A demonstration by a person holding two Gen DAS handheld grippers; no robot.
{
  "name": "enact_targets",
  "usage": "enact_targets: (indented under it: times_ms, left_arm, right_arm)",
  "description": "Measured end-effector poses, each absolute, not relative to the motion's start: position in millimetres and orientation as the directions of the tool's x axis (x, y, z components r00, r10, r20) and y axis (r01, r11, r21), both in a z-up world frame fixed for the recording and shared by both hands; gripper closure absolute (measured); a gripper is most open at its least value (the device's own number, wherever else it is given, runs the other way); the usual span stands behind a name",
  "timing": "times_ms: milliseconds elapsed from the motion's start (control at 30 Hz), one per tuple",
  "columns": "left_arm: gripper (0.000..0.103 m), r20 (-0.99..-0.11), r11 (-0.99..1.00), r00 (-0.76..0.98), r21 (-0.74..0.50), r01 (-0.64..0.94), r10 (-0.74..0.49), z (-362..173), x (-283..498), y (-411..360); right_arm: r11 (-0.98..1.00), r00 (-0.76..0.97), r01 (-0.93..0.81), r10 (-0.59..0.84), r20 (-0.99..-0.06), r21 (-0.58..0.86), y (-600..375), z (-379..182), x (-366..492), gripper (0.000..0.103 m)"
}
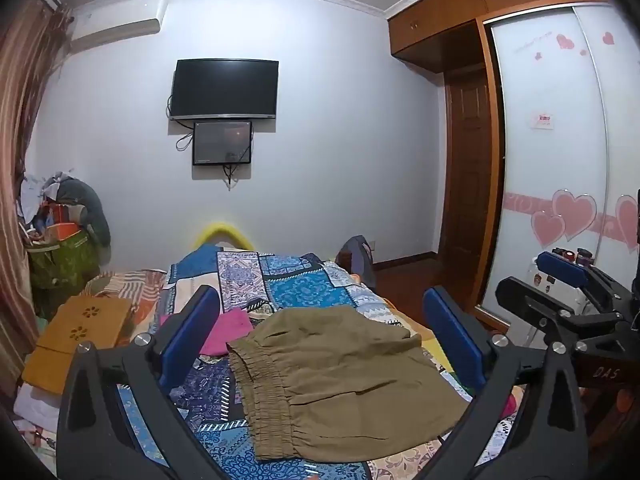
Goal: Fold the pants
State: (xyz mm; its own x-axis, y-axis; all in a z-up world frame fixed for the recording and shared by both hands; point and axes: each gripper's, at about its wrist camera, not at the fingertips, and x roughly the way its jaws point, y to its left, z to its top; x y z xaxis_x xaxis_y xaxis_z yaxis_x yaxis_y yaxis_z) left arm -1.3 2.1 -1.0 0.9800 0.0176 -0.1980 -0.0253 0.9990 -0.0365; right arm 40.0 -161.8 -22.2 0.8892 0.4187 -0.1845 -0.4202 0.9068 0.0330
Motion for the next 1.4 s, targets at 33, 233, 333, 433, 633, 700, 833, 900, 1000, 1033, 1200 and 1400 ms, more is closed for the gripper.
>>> enact_targets:
  times_ms: [33,233,333,433,633,700,833,900,1000,1033,1200,1400]
  left_arm:
    - [0.0,-0.216,1.0,0.976,-0.027,-0.017,0.011,1.2,1.5,1.1]
    - [0.0,-0.211,0.999,0.977,-0.03,-0.016,0.009,1.8,-1.9,-0.5]
    - [0.0,-0.219,0.999,0.976,-0.034,-0.017,0.009,-0.7,4.3,2.0]
    - [0.0,-0.218,0.999,0.976,-0.032,-0.014,0.007,-0.7,3.8,1.7]
    - [0.0,-0.217,0.999,0.976,-0.032,-0.013,0.006,-5.2,6.0,3.4]
    - [0.0,-0.218,0.999,0.976,-0.035,-0.011,0.003,-4.5,6.3,3.0]
    - [0.0,-0.209,0.999,0.978,-0.042,-0.019,0.01,-4.5,5.6,5.1]
    - [0.0,-0.208,0.998,0.978,-0.051,-0.021,0.01,-4.8,5.5,6.5]
    - [0.0,-0.207,0.998,0.978,-0.06,-0.022,0.01,-5.1,5.7,8.2]
    - [0.0,-0.207,0.998,0.978,-0.061,-0.023,0.01,-5.2,5.4,8.9]
    - [0.0,-0.208,0.997,0.978,-0.067,-0.023,0.009,-5.6,5.6,10.0]
    - [0.0,-0.212,0.998,0.977,-0.066,-0.02,0.006,-5.7,6.2,9.5]
  right_arm:
    - [0.906,0.889,-0.421,0.42,-0.182,0.038,-162.1,-22.2,40.0,0.0]
    - [0.907,0.89,-0.42,0.419,-0.181,0.035,-162.3,-22.1,39.9,0.0]
    - [0.907,0.89,-0.42,0.419,-0.181,0.035,-162.2,-21.8,39.2,0.0]
    - [0.907,0.89,-0.42,0.419,-0.179,0.037,-162.2,-21.3,38.2,0.0]
    - [0.907,0.89,-0.419,0.419,-0.178,0.039,-163.5,-22.3,41.1,0.0]
    - [0.908,0.892,-0.416,0.416,-0.175,0.038,-163.8,-23.7,40.0,0.0]
    - [0.909,0.893,-0.415,0.414,-0.176,0.032,-163.9,-23.9,41.2,0.0]
    - [0.91,0.895,-0.413,0.411,-0.175,0.031,-162.5,-22.2,37.6,0.0]
    - [0.911,0.895,-0.411,0.41,-0.174,0.029,-162.4,-22.9,37.7,0.0]
    - [0.912,0.896,-0.41,0.409,-0.174,0.029,-162.0,-23.4,37.4,0.0]
    - [0.912,0.896,-0.409,0.407,-0.174,0.03,-161.7,-24.0,37.5,0.0]
    - [0.913,0.896,-0.407,0.407,-0.176,0.036,-161.4,-24.5,37.6,0.0]
